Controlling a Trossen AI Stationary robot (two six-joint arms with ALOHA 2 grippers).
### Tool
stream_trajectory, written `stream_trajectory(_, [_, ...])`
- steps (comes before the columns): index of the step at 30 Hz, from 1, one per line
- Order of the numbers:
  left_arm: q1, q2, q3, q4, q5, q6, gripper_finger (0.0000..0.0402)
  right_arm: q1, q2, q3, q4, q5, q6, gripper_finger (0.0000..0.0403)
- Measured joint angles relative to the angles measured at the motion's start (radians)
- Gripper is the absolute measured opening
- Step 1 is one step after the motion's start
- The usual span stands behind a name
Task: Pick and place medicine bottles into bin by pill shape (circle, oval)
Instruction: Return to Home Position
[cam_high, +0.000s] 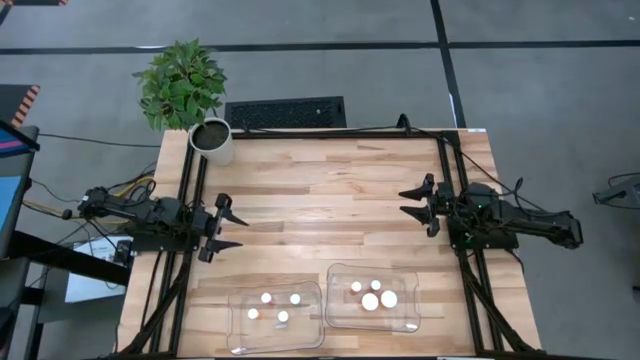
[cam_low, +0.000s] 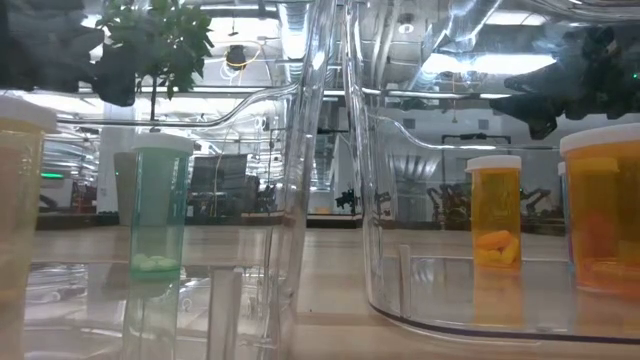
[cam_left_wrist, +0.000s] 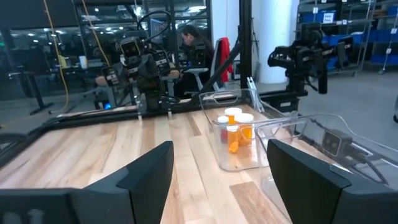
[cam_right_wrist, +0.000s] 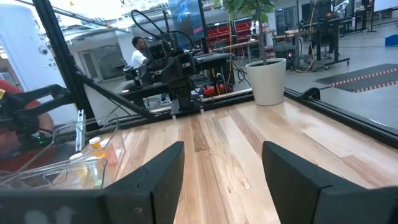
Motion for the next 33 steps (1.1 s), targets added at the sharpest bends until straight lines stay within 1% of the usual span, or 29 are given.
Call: stream_trajectory(33, [0.000, 0.000, 0.000, 0.000, -0.001, -0.022, 0.0253, 0.000, 0.000, 0.000, 0.000, 0.000, 0.000, 0.0225])
